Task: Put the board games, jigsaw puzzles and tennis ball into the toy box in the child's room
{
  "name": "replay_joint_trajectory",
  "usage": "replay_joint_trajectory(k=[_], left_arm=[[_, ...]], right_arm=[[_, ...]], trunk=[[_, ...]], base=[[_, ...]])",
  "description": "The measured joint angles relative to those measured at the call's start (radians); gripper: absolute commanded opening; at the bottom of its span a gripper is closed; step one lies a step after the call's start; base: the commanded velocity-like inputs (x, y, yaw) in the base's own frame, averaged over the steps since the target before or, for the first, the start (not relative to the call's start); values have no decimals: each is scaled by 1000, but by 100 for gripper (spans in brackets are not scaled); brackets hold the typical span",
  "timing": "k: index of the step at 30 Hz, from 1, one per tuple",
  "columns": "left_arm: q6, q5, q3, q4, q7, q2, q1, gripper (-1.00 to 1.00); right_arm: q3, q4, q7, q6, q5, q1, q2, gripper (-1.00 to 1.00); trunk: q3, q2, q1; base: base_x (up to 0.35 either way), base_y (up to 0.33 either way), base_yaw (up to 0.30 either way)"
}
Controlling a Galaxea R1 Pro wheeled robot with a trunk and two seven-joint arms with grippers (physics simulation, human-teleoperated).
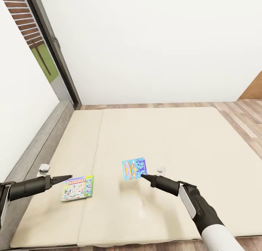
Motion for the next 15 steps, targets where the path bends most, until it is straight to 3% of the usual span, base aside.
replay_joint_trajectory(k=[15], left_arm=[[0,0,0,0,0,-4,0,100]], right_arm=[[0,-8,3,17,-7,1,1,-100]], trunk=[[0,0,0]], base=[[0,0,0]])
